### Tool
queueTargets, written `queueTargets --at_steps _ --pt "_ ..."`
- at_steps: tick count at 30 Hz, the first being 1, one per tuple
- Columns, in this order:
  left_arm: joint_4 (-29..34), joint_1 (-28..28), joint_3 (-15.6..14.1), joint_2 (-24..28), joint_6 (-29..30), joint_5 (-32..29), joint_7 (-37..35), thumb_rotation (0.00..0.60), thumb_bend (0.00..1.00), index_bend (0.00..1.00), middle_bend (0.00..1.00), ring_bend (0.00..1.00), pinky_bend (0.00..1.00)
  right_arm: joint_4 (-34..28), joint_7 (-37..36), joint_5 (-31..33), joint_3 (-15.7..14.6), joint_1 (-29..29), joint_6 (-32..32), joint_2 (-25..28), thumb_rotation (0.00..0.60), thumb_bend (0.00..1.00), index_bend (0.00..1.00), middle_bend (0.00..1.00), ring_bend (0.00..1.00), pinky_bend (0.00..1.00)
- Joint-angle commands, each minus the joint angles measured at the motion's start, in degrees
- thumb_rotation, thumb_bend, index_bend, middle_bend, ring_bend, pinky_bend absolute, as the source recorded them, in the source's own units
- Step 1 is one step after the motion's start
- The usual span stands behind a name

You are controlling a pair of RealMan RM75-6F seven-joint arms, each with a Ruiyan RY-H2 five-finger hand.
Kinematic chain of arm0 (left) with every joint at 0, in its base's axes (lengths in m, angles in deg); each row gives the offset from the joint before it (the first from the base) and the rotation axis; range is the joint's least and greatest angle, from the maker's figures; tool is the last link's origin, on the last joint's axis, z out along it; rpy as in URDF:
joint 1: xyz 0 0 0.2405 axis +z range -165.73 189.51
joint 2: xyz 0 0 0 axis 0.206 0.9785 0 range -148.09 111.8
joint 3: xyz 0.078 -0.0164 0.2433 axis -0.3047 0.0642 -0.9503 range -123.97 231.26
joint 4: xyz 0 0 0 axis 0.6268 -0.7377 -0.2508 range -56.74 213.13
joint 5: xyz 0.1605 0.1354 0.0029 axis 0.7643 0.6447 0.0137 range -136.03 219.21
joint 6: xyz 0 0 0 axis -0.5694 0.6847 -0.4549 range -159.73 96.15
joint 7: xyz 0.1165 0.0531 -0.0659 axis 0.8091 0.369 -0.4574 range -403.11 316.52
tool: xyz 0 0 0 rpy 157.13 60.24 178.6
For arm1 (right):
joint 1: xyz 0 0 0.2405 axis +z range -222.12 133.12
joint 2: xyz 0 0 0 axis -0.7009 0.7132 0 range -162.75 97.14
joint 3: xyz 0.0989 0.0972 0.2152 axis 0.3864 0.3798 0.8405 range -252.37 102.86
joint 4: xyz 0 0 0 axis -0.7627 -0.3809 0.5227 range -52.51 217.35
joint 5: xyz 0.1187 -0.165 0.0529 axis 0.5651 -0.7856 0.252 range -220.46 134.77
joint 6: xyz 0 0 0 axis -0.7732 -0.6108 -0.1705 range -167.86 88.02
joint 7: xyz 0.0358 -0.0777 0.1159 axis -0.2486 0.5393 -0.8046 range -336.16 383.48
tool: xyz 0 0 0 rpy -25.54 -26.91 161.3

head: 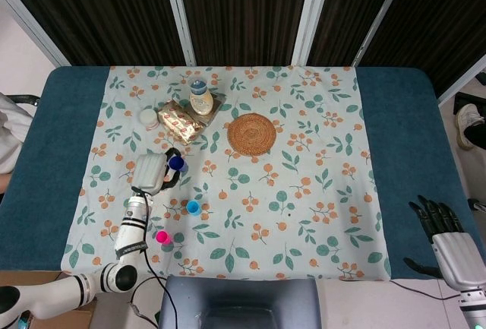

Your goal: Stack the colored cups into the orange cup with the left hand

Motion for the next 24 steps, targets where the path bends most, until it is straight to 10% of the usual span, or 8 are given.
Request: queueTargets --at_steps 1,24 --pt "2.7 1.5 0.6 3.8 1.1 -0.5 -0.3 0.6 0.36 0.53 1.0 1.0 1.0 0.0 0.1 0.0 0.0 0.0 0.0 0.0 0.6 0.19 0.0 0.0 0.0 0.0" --pt "-2.9 3.2 -3.2 4.7 -1.5 -1.1 -4.1 0.6 0.38 0.46 1.0 1.0 1.0 -0.1 0.5 0.3 0.2 0.0 -0.1 -0.2 0.6 0.19 0.0 0.0 0.0 0.0"
